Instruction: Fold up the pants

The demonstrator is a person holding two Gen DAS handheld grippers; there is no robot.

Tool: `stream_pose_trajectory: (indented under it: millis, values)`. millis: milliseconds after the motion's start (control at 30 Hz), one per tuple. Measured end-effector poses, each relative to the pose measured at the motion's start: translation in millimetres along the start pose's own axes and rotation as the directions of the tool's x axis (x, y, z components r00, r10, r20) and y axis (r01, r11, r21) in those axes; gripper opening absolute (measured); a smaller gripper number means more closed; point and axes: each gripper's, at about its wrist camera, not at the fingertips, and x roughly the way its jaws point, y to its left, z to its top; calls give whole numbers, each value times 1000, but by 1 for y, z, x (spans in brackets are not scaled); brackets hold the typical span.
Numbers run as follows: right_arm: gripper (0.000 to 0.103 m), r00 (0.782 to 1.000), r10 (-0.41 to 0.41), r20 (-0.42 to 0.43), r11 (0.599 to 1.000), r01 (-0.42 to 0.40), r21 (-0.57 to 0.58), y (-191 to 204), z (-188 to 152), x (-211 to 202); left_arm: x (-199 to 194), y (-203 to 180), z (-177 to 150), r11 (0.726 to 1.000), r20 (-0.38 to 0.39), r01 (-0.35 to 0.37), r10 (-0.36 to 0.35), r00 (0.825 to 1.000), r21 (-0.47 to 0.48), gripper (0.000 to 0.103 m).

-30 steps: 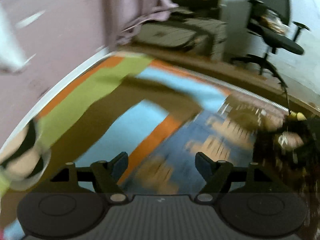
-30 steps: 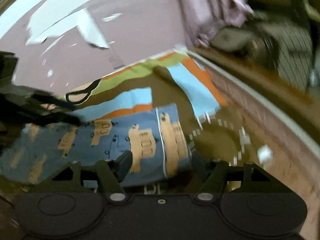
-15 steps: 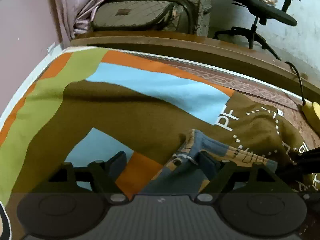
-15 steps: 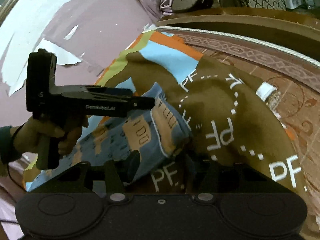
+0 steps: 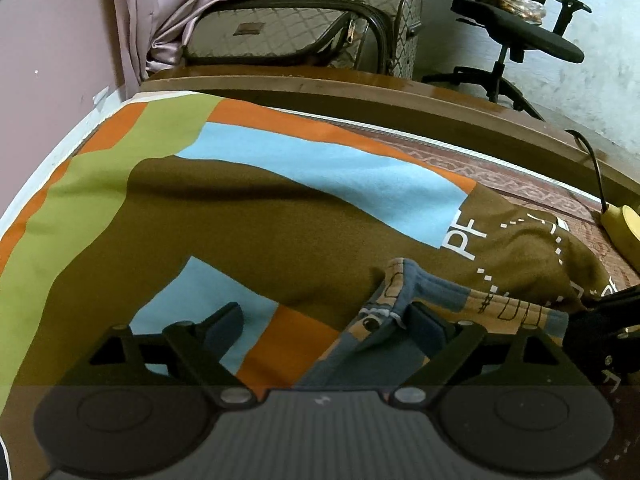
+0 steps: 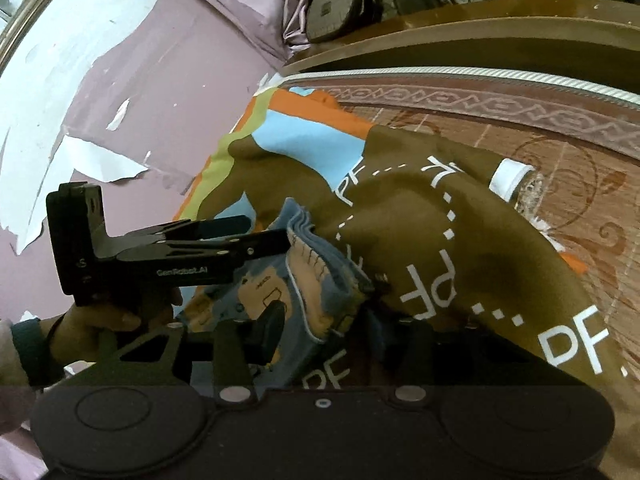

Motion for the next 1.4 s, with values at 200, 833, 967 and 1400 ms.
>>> stream_pose_trajectory:
  millis: [200, 833, 967, 1400]
  values:
    - [43, 998, 30, 58, 997, -33, 64, -12, 8, 7, 1, 3, -1, 1000, 11, 10, -10, 1000, 7, 94]
    - [11, 991, -16, 136, 993, 33, -118, 4, -4, -2, -33, -7, 34, 993, -66, -38, 31, 997, -113, 89]
    - [11, 985, -21, 171, 962, 67, -264, 28, -12, -7, -48, -3, 47, 978, -98, 11, -32, 995, -207, 88]
    - [11, 967, -37, 251, 764, 189, -617, 80, -44, -7, -19, -10, 66, 839, -336, -22, -194, 922, -544, 78]
